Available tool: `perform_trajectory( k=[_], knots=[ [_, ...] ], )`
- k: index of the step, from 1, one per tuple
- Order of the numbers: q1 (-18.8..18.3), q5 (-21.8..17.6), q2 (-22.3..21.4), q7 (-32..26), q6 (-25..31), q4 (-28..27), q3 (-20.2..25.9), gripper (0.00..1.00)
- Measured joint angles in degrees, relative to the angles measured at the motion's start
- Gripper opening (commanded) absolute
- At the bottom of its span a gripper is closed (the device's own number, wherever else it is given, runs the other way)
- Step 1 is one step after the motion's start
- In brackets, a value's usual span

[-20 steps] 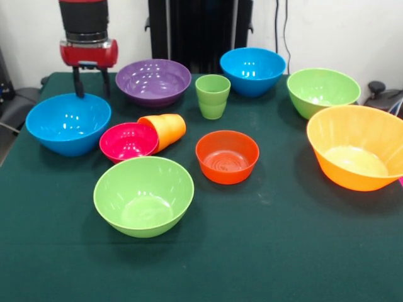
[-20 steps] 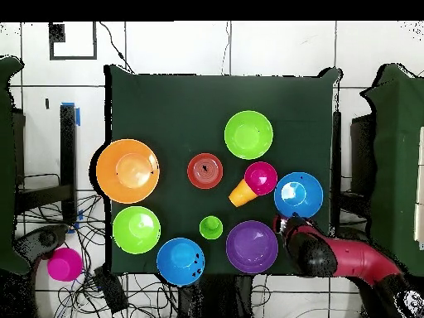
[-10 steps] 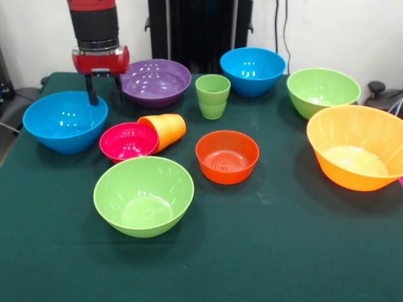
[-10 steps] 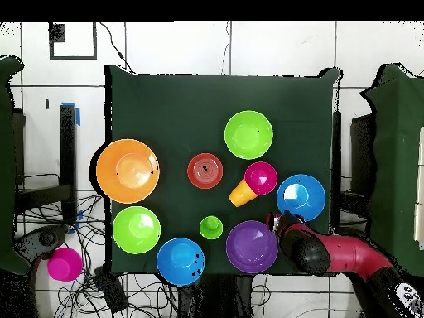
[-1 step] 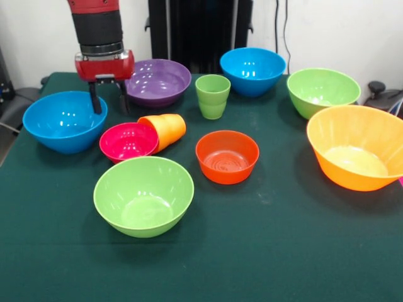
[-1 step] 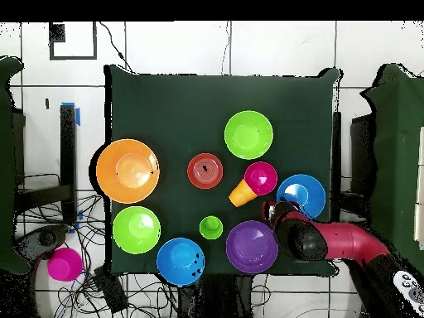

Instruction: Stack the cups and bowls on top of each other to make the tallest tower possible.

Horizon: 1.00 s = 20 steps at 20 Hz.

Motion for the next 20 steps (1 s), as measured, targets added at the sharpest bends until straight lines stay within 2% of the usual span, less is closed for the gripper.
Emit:
perform_trajectory(
  k=[13,20],
  knots=[
    [0.0,1.27,-1.82,0.0,0.48,-0.34,2.06,1.0],
    [0.0,2.42,-4.67,0.0,0.77,-0.32,2.22,1.0]
  ],
)
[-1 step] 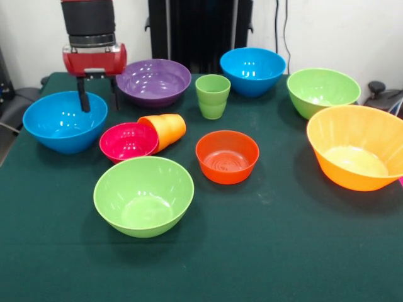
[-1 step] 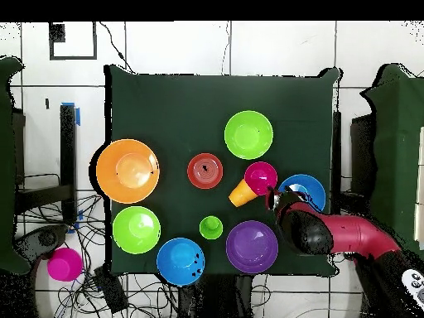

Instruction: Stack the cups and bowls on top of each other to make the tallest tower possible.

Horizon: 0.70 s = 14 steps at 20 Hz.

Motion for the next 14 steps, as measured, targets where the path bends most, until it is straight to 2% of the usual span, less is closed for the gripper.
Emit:
perform_trajectory(
  k=[4,14],
  knots=[
    [0.0,0.72,-1.49,0.0,0.48,0.0,0.12,1.0],
    [0.0,2.03,-1.75,0.0,0.54,0.0,0.57,1.0]
  ],
)
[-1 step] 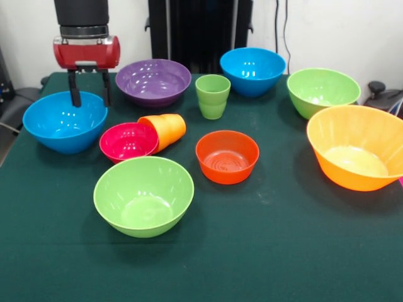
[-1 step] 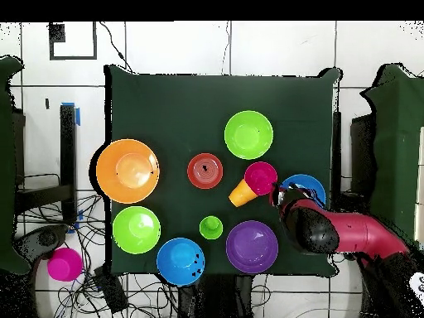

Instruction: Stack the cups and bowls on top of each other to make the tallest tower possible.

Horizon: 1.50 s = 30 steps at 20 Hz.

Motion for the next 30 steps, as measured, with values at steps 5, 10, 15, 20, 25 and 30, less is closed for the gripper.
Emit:
perform_trajectory(
  k=[5,10,15,20,25,30],
  knots=[
    [0.0,0.11,0.02,0.0,0.0,0.0,0.72,1.0],
    [0.0,0.22,0.02,0.0,0.01,0.0,2.23,1.0],
    [0.0,0.33,0.31,0.0,0.01,-0.18,4.03,1.0],
    [0.01,0.34,2.06,0.0,0.01,-1.24,6.4,1.0],
    [0.03,0.33,4.17,0.0,0.01,-2.26,7.57,1.0],
    [0.51,0.29,6.16,0.0,0.01,-3.53,7.5,1.0]
  ],
)
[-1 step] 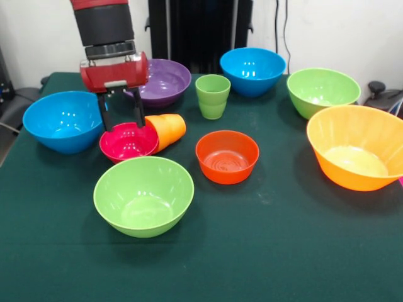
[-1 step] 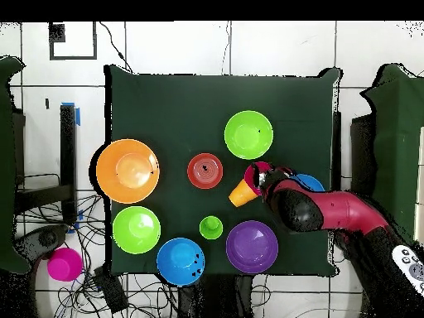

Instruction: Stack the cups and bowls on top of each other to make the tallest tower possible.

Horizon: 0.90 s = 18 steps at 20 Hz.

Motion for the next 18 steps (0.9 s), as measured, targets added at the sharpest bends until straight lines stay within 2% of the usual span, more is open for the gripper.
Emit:
perform_trajectory(
  k=[3,10,18],
  knots=[
    [1.05,0.01,0.74,0.0,0.0,-0.93,-0.96,1.0],
    [6.64,-0.04,2.24,0.0,0.0,-4.03,-6.81,1.0],
    [7.55,-0.02,2.97,0.0,-0.01,-4.88,-9.16,1.0]
  ],
)
